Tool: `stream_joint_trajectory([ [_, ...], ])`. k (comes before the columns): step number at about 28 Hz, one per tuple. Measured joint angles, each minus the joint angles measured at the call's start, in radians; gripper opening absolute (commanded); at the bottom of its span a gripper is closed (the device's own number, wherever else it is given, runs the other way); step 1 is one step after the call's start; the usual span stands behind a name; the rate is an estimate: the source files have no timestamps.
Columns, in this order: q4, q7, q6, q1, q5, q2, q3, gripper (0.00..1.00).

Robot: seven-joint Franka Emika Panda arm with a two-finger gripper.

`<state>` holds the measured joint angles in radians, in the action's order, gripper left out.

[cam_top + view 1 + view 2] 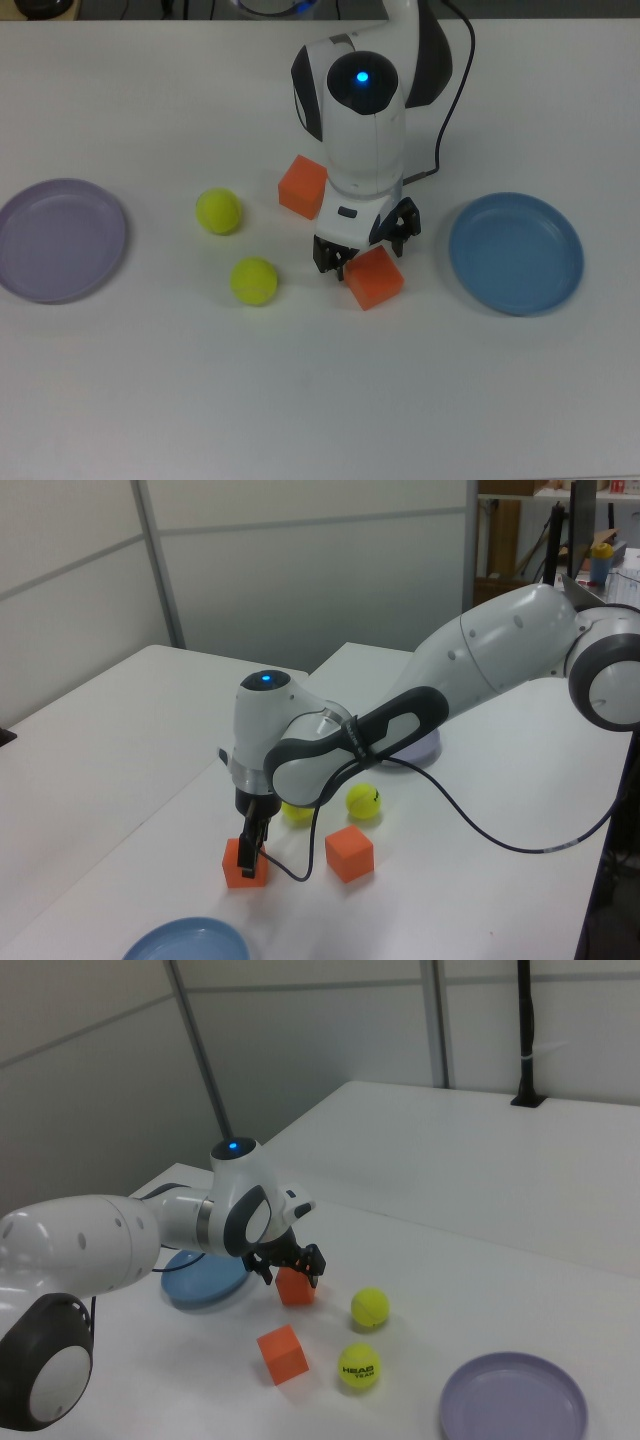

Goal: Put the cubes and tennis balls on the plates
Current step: 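Close the gripper on the orange cube and lift it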

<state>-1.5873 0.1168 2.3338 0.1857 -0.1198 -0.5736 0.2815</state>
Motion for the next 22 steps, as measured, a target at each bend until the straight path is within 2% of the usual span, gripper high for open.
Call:
stream_joint_trajectory([
  [4, 0.004, 0.0, 0.009, 0.0, 0.0, -0.01, 0.0, 1.0],
  [5, 0.006, 0.0, 0.009, 0.0, 0.0, -0.01, 0.0, 0.93],
  [7, 0.008, 0.0, 0.01, 0.0, 0.0, -0.01, 0.0, 0.69],
  [9, 0.009, 0.0, 0.01, 0.0, 0.0, -0.01, 0.0, 0.37],
  [10, 0.01, 0.0, 0.012, 0.0, 0.0, -0.01, 0.0, 0.11],
  [11, 0.01, 0.0, 0.017, 0.0, 0.0, -0.01, 0.0, 0.01],
  [22, 0.02, -0.003, 0.06, 0.001, 0.0, -0.004, 0.003, 0.0],
])
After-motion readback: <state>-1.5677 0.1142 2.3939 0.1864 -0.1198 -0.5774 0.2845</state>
